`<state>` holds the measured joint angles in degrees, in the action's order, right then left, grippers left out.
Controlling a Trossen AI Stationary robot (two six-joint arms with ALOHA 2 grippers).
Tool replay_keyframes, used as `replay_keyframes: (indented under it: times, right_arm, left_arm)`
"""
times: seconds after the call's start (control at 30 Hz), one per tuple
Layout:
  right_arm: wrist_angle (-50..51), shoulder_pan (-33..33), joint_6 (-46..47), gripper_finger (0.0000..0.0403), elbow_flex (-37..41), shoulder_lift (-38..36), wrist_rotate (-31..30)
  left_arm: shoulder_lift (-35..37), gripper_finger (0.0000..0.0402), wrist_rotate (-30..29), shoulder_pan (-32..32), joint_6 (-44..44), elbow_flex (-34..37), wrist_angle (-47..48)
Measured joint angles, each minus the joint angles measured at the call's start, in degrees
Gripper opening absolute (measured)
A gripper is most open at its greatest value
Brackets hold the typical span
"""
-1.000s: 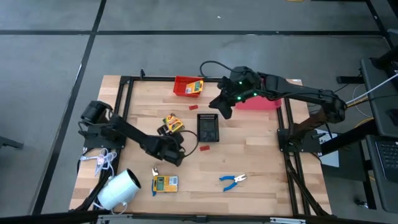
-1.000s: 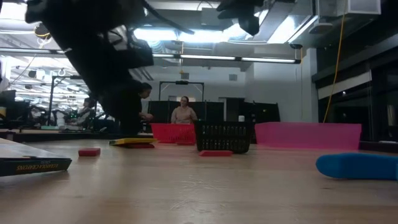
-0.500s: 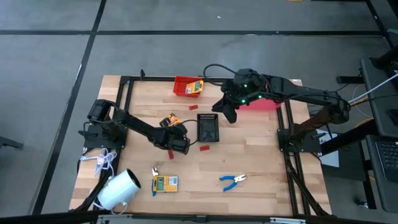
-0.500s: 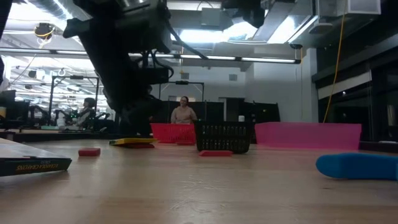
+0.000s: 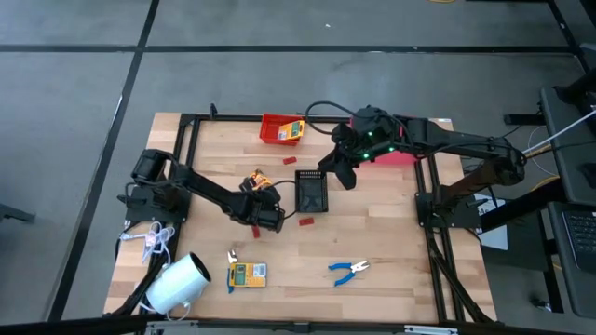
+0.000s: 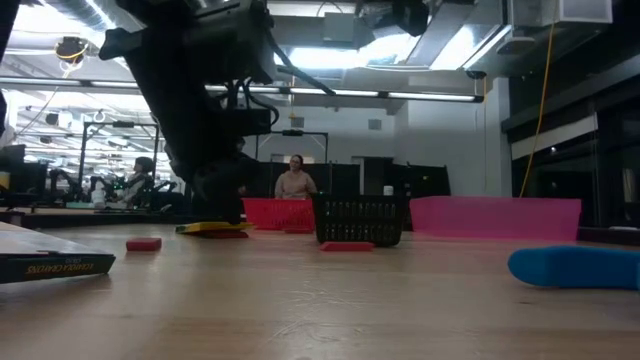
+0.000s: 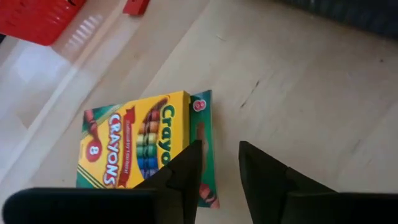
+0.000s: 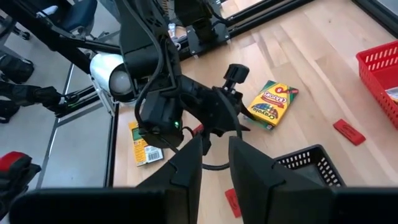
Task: Pick & Place School Supplies
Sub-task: Put the yellow crayon box into the red bin
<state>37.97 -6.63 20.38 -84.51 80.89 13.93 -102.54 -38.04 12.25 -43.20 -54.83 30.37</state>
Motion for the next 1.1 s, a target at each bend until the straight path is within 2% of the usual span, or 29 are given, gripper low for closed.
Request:
replay_keyframes:
  times: [0.17,0.33,0.43,0.57,0.63,0.8,1.1]
  right_arm:
    - [0.0,0.0,0.0,0.0084,0.0,-0.1,0.0]
    - [0.0,0.0,0.0,0.0084,0.0,-0.2,0.0]
    - [0.0,0.0,0.0,0.0084,0.0,-0.2,0.0]
    - [0.0,0.0,0.1,0.0084,0.0,-0.2,0.0]
    - [0.0,0.0,0.2,0.0084,0.0,-0.2,0.0]
    - [0.0,0.0,0.4,0.0084,0.0,-0.2,0.0]
    - [-1.7,0.4,0.6,0.0084,0.0,-0.2,-1.0]
  left_arm:
    - [-3.4,0.0098,-0.2,-0.1,-0.9,0.0,-0.2]
    - [-4.1,0.0093,-3.0,-0.3,-3.9,-0.1,0.4]
    - [-3.7,0.0069,-5.1,-1.7,-5.9,0.1,3.5]
    - [-3.7,0.0014,-4.7,-3.4,-8.7,0.1,8.8]
    - [-3.4,0.0005,-5.1,-4.2,-9.0,0.1,9.5]
    - [0.2,0.0002,-5.6,-4.9,-6.0,-1.4,8.8]
    - [14.8,0.0002,-7.8,-3.2,-5.6,-4.8,7.1]
